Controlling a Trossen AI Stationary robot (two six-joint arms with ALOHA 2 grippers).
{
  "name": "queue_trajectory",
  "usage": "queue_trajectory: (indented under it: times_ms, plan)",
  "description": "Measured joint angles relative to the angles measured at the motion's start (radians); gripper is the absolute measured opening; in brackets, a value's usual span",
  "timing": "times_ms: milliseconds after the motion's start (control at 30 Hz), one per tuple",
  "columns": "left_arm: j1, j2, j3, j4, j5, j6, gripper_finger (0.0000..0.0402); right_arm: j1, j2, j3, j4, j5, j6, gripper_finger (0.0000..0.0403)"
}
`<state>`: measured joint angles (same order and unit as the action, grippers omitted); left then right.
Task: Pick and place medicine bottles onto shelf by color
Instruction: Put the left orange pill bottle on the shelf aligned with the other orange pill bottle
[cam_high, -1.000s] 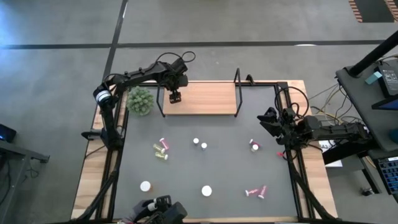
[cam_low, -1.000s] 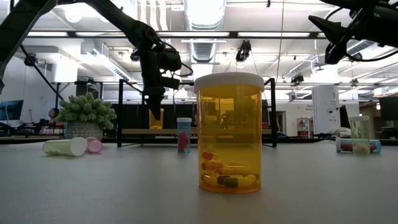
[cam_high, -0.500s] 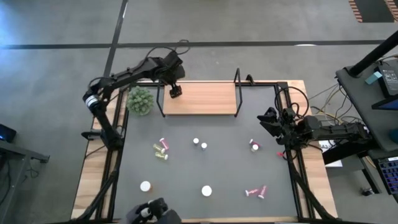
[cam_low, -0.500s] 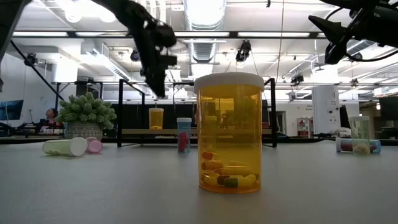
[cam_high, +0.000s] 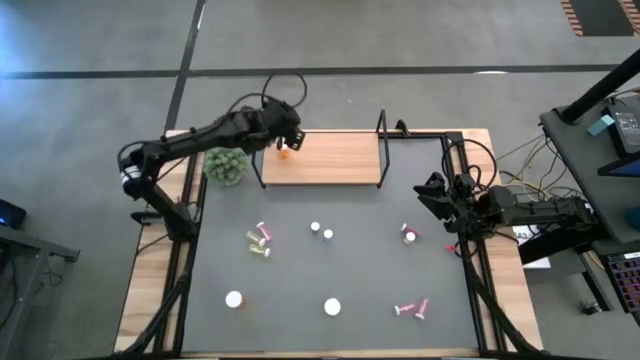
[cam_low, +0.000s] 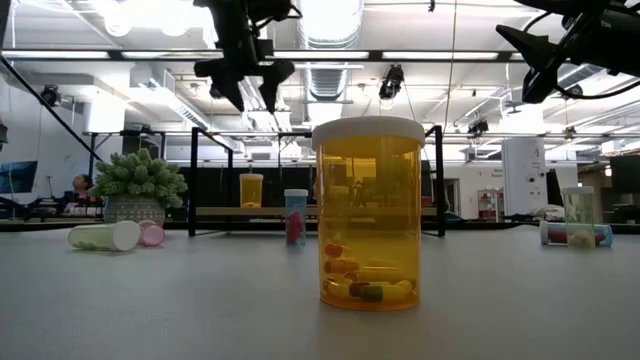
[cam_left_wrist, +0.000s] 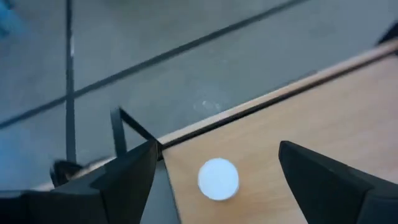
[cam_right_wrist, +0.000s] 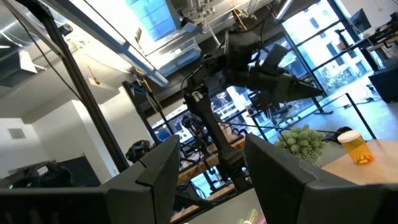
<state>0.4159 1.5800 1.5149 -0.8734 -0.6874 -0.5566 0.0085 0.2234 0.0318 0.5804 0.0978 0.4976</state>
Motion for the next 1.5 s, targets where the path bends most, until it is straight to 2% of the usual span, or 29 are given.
queue_trajectory:
  times_ms: [233, 633, 900, 1300, 1500]
  plan:
    - [-0.047, 0.037, -0.075, -0.010, -0.030, -0.378, 0.0319, 0.000, 0.000, 0.000, 0.000, 0.000, 0.000, 0.0171]
    - [-0.173, 0.038, -0.218, -0.007, -0.149, -0.716, 0.0319, 0.000, 0.000, 0.000, 0.000, 0.000, 0.000, 0.0171]
    - [-0.201, 0.038, -0.224, -0.006, -0.208, -0.711, 0.0319, 0.000, 0.000, 0.000, 0.000, 0.000, 0.000, 0.0171]
    - [-0.264, 0.038, -0.218, 0.006, -0.104, -0.332, 0.0318, 0.000, 0.000, 0.000, 0.000, 0.000, 0.000, 0.0171]
    - [-0.306, 0.022, -0.210, 0.038, -0.094, -0.309, 0.0318, 0.000, 0.000, 0.000, 0.000, 0.000, 0.000, 0.0171]
